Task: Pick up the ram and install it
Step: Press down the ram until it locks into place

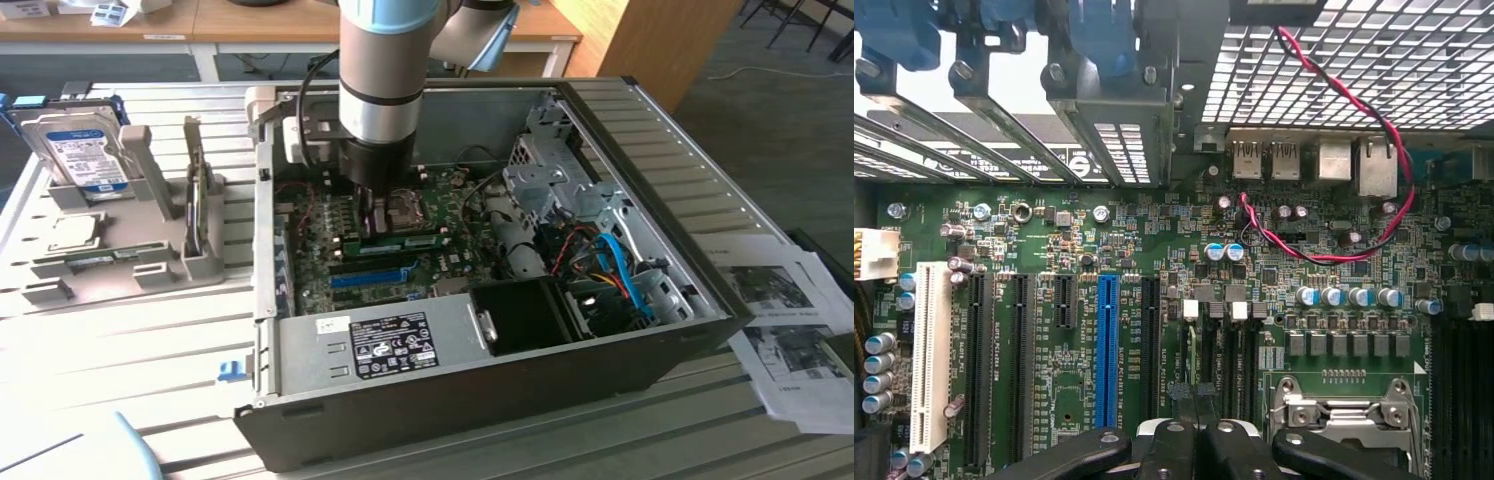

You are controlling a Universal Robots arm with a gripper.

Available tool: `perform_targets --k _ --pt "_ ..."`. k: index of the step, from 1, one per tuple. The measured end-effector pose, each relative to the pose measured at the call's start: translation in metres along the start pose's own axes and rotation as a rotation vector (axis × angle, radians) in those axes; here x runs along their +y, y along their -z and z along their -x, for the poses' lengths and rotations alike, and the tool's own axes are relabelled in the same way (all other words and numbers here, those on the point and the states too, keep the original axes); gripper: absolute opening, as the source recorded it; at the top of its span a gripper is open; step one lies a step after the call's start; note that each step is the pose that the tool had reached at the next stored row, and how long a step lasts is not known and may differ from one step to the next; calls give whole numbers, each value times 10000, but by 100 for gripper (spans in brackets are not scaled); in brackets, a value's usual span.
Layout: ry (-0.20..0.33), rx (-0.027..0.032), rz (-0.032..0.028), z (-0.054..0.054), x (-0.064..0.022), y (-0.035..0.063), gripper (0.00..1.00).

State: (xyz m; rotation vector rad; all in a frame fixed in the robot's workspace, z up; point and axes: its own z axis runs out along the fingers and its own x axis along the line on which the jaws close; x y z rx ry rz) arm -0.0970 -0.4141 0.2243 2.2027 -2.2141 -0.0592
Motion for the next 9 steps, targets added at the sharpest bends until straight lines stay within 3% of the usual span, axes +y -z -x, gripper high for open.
perform_targets --k 9 --pt "0 0 0 0 0 -10 9"
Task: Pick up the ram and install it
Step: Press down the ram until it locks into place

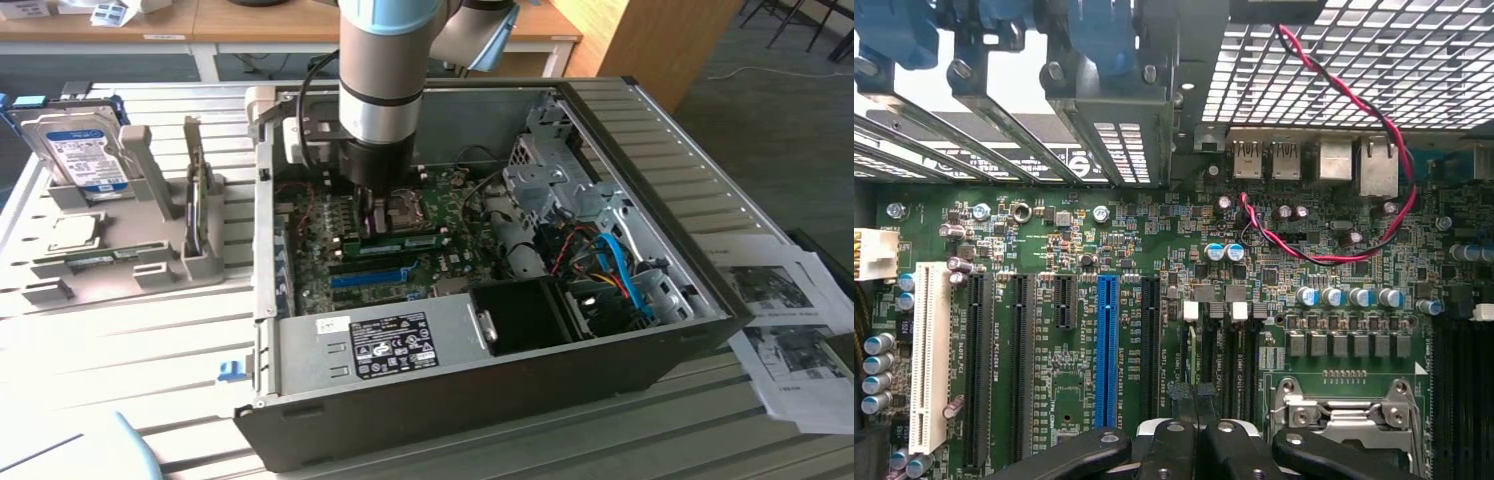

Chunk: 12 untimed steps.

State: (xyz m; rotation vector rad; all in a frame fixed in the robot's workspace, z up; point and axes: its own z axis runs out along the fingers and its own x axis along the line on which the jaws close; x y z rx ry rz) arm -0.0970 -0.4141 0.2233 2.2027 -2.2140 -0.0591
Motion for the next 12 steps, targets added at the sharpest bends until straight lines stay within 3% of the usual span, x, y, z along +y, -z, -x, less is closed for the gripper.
perform_targets --k 12 --pt "0 0 -1 0 -1 -16 9"
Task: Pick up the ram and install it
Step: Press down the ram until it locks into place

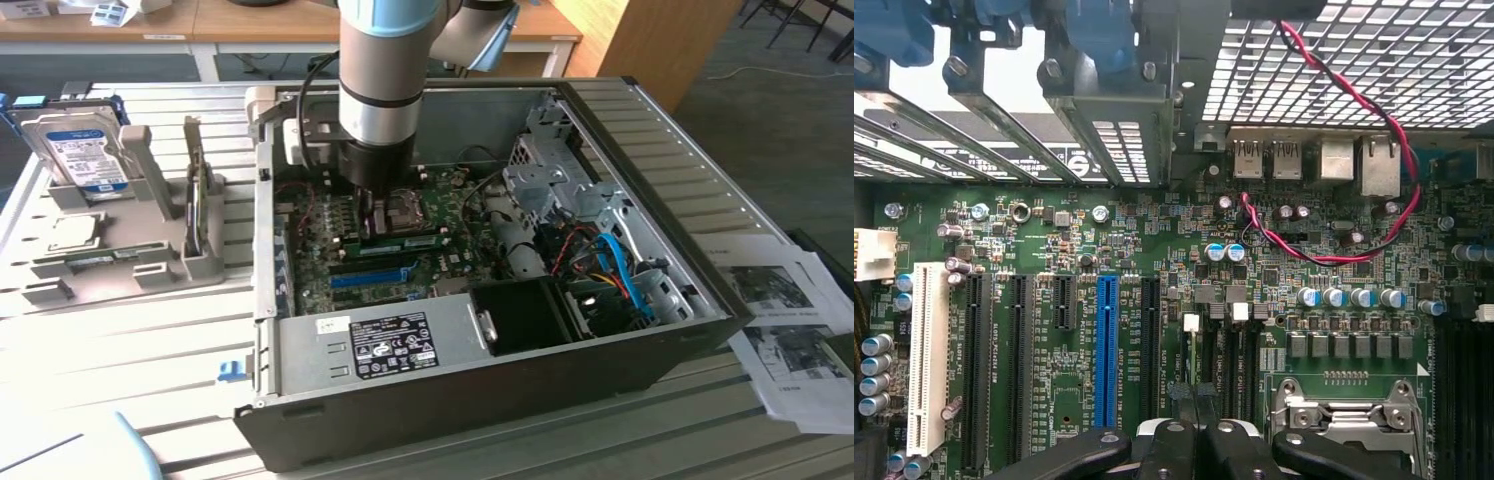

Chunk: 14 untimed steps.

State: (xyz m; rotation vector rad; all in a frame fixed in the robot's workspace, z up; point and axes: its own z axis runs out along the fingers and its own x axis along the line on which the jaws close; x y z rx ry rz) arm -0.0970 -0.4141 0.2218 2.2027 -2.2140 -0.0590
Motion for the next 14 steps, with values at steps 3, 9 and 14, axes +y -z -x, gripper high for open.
perform_targets --k 3,9,14 --pt "0 -1 0 0 0 -1 9" --pt "1 -1 -2 1 1 59 9" --pt "0 4 -1 2 6 151 9"
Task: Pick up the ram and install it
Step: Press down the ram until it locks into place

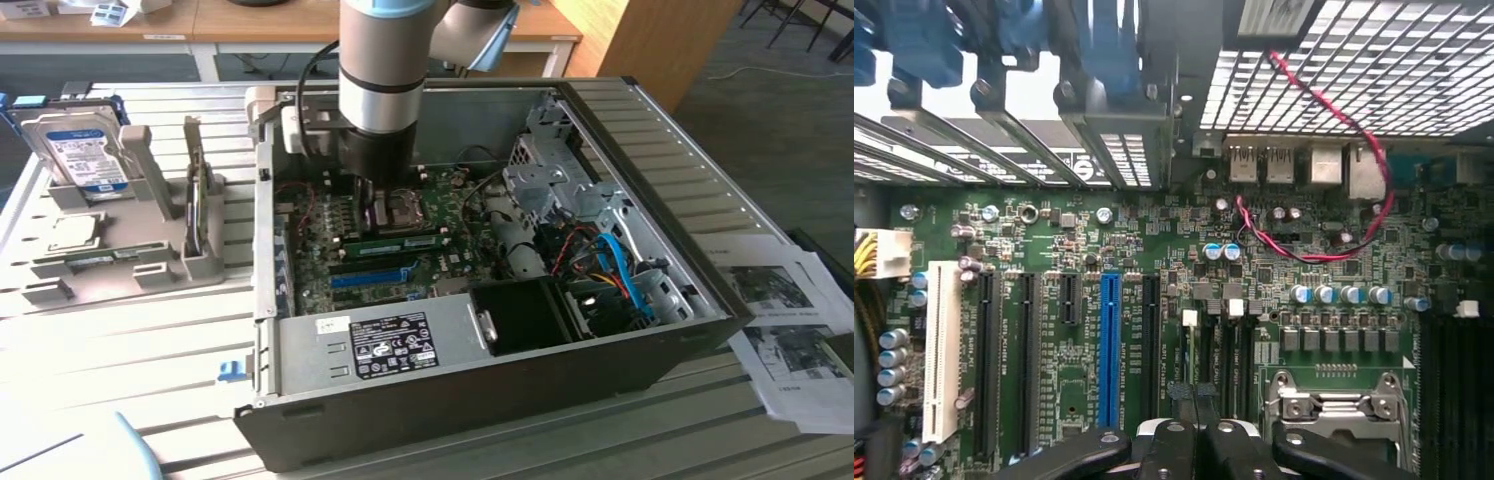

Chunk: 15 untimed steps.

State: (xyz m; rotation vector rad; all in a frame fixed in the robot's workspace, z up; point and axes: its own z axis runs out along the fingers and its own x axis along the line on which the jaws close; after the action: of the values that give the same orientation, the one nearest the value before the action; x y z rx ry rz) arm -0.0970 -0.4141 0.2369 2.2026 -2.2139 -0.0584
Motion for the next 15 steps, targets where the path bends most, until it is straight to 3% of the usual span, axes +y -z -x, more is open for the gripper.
perform_targets --k 15 --pt "-1 8 0 4 10 261 9"
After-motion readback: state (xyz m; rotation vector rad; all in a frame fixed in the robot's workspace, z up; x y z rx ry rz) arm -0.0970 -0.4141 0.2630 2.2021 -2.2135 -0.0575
